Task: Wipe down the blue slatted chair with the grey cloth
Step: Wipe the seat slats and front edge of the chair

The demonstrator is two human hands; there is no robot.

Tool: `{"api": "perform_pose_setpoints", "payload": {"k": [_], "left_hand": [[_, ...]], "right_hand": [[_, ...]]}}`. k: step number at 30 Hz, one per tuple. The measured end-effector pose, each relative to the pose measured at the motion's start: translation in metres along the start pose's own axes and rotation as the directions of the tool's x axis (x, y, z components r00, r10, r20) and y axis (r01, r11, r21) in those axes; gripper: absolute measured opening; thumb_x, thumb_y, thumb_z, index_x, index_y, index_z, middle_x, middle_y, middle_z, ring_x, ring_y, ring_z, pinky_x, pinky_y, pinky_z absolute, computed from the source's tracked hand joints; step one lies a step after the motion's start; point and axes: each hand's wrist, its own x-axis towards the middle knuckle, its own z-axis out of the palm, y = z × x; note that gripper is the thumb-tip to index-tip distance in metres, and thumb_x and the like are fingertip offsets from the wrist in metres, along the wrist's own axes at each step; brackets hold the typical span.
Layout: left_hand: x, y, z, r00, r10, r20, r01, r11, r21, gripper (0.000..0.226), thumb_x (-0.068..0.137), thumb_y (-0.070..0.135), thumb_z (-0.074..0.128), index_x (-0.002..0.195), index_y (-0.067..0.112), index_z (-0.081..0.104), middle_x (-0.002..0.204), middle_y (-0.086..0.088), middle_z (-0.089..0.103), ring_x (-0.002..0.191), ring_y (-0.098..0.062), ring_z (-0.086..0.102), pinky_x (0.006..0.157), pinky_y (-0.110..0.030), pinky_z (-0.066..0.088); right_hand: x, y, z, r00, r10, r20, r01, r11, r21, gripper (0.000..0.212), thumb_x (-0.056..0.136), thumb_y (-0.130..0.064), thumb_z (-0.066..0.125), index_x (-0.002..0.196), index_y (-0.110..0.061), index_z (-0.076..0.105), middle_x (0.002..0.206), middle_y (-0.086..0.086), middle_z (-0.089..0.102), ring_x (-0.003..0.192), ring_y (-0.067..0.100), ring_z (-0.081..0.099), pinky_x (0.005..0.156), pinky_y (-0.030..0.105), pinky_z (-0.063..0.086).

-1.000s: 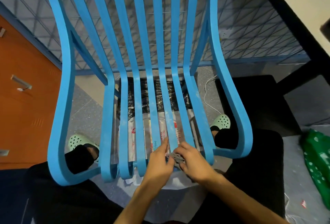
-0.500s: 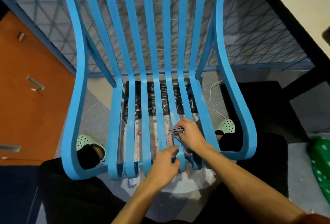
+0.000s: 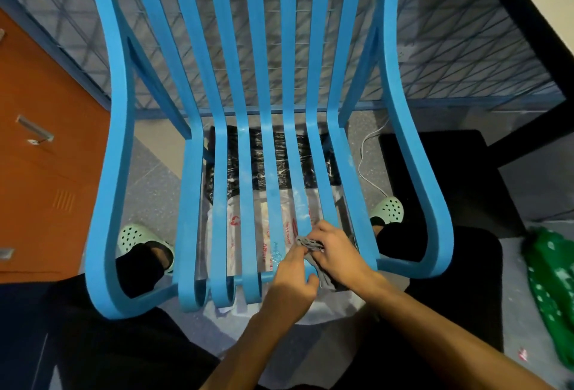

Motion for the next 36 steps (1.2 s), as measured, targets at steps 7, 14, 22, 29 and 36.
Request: {"api": "perform_pose_setpoints", "payload": {"k": [7, 14, 22, 29, 36], "left_hand": [[0.022, 0.007, -0.002, 0.997, -0.007, -0.08, -0.001, 0.995, -0.1, 0.062, 0.083, 0.015, 0.049, 0.142, -0.001, 0.041, 0.145, -0.018, 0.047, 0.132, -0.031, 0.048, 0.112, -0.017, 0.018], [0.031, 0.0, -0.003, 0.997, -0.066, 0.044, 0.067, 0.997, -0.033, 0.063, 0.091, 0.031, 0.047, 0.149, 0.012, 0.032, 0.139, -0.012, 0.053, 0.125, -0.028, 0.053, 0.11, -0.038, 0.042], [0.032, -0.001, 0.001, 0.992, -0.126, -0.021, 0.12, 0.977, -0.177, 0.071, 0.095, 0.018, 0.057, 0.154, 0.018, 0.018, 0.142, -0.012, 0.051, 0.125, -0.028, 0.053, 0.109, -0.036, 0.042], [0.038, 0.002, 0.001, 0.983, -0.181, -0.04, 0.166, 0.954, -0.248, 0.071, 0.096, 0.012, 0.053, 0.155, 0.017, 0.014, 0.124, -0.015, 0.063, 0.097, -0.023, 0.065, 0.086, -0.024, 0.056], [0.059, 0.013, -0.009, 0.983, -0.181, -0.024, 0.169, 0.953, -0.252, 0.074, 0.094, 0.01, 0.056, 0.155, 0.014, 0.013, 0.132, -0.017, 0.058, 0.103, -0.027, 0.063, 0.073, -0.004, 0.041]], "right_hand": [[0.066, 0.01, -0.014, 0.998, 0.009, -0.063, -0.014, 0.996, -0.087, 0.018, 0.08, 0.002, 0.068, 0.097, -0.004, 0.072, 0.09, 0.006, 0.05, 0.084, 0.023, 0.055, 0.073, 0.025, 0.039], [0.09, 0.011, -0.033, 0.968, 0.109, -0.227, -0.107, 0.994, 0.024, 0.02, 0.079, -0.002, 0.074, 0.098, -0.008, 0.074, 0.09, 0.006, 0.057, 0.082, 0.018, 0.056, 0.074, 0.023, 0.041], [-0.001, 0.001, -0.006, 0.996, 0.087, 0.03, -0.089, 0.994, 0.064, 0.017, 0.082, -0.007, 0.068, 0.098, -0.008, 0.073, 0.095, 0.004, 0.058, 0.086, 0.016, 0.056, 0.079, 0.021, 0.042], [0.022, -0.001, -0.009, 0.994, 0.056, 0.094, -0.055, 0.998, -0.016, 0.027, 0.082, 0.002, 0.063, 0.105, -0.009, 0.071, 0.098, -0.002, 0.049, 0.09, 0.013, 0.051, 0.083, 0.024, 0.044], [0.084, 0.012, -0.019, 0.999, 0.006, -0.033, -0.008, 0.998, -0.061, 0.018, 0.085, -0.003, 0.066, 0.1, -0.01, 0.071, 0.095, 0.002, 0.05, 0.084, 0.016, 0.052, 0.075, 0.031, 0.046]]}}
